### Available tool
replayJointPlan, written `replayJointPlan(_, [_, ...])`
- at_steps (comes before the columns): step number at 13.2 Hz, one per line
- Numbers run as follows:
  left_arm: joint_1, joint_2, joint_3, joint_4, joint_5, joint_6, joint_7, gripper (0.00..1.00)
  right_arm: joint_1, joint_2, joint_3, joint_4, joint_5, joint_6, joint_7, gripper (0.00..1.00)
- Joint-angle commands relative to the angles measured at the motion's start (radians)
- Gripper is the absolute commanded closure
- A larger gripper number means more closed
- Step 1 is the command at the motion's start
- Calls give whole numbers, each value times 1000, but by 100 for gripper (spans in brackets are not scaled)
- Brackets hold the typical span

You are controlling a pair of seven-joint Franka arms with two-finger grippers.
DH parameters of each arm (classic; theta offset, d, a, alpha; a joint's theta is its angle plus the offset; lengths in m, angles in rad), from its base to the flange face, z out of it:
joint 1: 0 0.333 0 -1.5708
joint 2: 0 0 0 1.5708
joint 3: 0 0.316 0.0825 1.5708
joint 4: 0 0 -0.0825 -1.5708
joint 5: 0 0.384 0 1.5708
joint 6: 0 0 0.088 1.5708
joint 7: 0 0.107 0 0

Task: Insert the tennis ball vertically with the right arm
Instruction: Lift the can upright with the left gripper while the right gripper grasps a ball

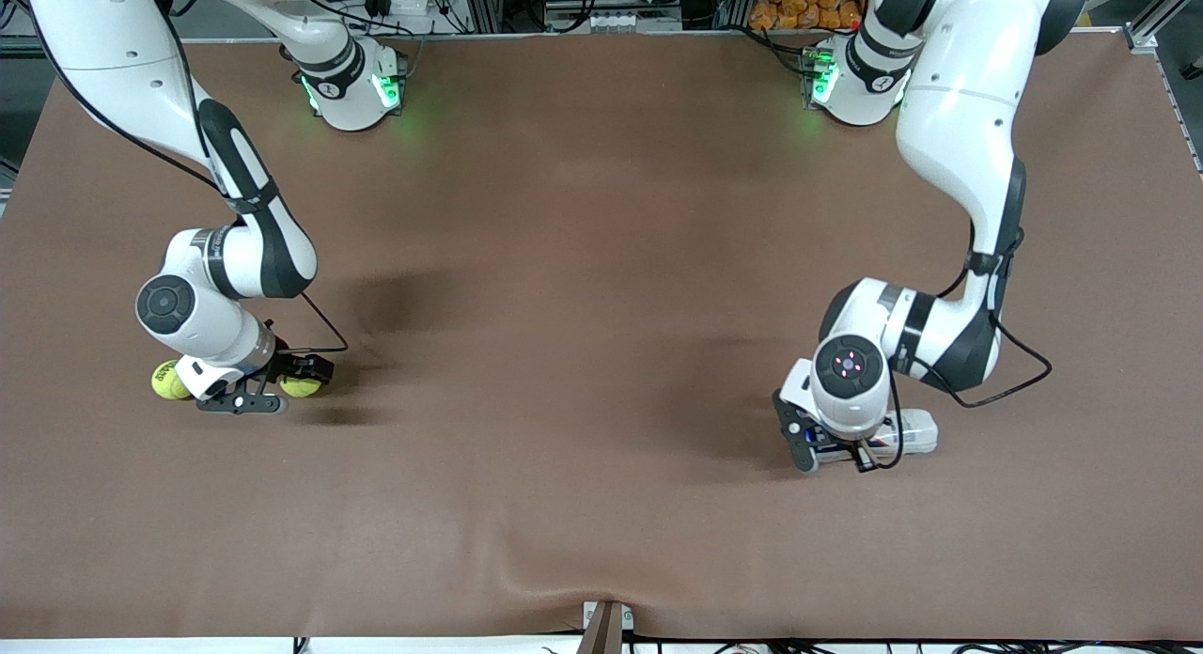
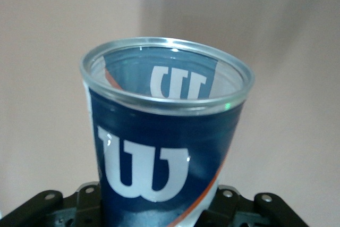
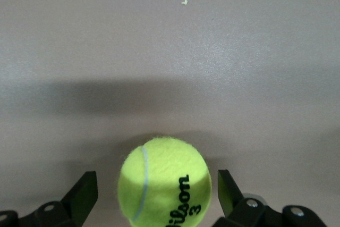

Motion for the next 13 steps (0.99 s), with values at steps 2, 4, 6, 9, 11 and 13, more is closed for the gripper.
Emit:
replayJointPlan(2, [-17, -99, -78, -9, -84, -4, -78, 40, -12, 5, 9, -19, 2, 34, 8, 19])
replayJointPlan(4, [-17, -96, -122, 50, -138, -4, -125, 40, -12, 2, 9, -17, 4, 25, 9, 66])
replayJointPlan(6, [-14, -98, -148, 67, -204, 26, -174, 38, -10, -33, 10, -16, 5, -26, 26, 88])
replayJointPlan(9, [-15, -105, -182, 67, -309, 166, -233, 39, -4, -150, 12, -3, 19, -176, 31, 100])
replayJointPlan(11, [-14, -105, -210, 64, -351, 268, -297, 40, -7, -220, 10, 9, 19, -247, 28, 100])
replayJointPlan(13, [-25, -101, -231, 60, -389, 356, -366, 40, -6, -295, 10, 36, 19, -349, 25, 100])
